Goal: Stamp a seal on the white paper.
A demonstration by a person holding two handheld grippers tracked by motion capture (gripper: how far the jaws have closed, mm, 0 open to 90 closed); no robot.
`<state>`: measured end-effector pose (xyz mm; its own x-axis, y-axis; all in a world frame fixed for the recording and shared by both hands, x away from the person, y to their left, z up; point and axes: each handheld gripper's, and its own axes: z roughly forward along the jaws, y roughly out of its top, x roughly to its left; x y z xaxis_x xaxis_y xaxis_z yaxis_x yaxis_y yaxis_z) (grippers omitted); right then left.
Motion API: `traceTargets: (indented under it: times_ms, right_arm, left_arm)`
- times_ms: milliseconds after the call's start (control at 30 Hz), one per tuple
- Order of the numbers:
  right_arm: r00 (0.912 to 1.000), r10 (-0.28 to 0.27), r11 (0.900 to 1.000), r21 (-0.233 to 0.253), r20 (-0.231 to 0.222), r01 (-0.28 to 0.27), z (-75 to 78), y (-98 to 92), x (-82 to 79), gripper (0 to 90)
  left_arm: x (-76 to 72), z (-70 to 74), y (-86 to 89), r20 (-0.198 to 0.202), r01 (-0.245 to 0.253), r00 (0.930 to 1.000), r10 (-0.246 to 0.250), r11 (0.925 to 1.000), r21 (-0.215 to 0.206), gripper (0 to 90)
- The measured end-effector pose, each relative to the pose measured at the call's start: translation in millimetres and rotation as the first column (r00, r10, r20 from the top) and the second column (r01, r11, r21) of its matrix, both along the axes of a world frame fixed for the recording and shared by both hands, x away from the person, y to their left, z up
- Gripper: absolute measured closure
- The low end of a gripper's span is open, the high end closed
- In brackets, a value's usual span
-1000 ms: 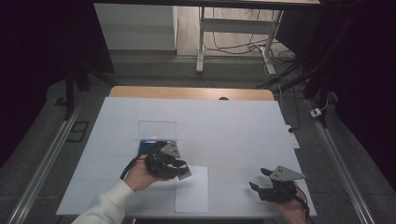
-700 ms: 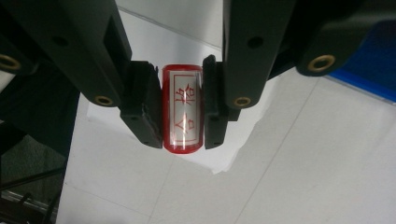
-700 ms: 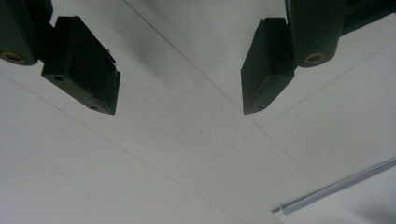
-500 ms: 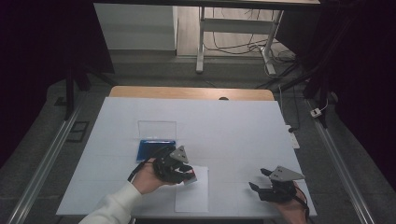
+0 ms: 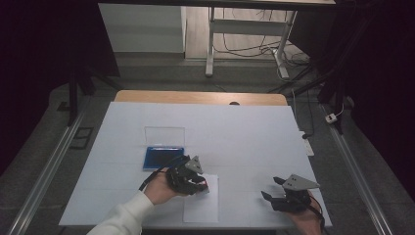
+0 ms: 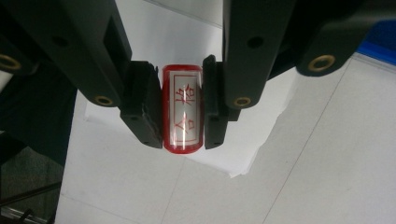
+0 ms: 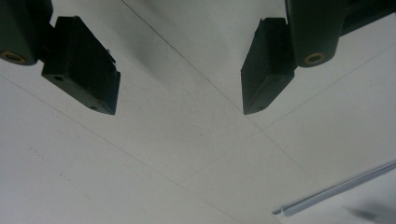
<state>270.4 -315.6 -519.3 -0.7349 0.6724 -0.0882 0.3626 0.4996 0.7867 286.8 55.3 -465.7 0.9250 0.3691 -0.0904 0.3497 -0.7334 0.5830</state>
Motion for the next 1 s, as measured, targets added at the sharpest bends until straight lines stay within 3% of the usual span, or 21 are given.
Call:
traceTargets:
  times_ms: [1000]
  right_arm:
    - [1.0, -0.003, 1.0, -0.006, -0.004, 0.003, -0.4, -0.6, -0.4, 28.0]
  left_arm:
    - [4.0, -14.0, -6.8, -0.011, 0.004, 0.9999, -0.003, 0.9987, 0.05, 69.9]
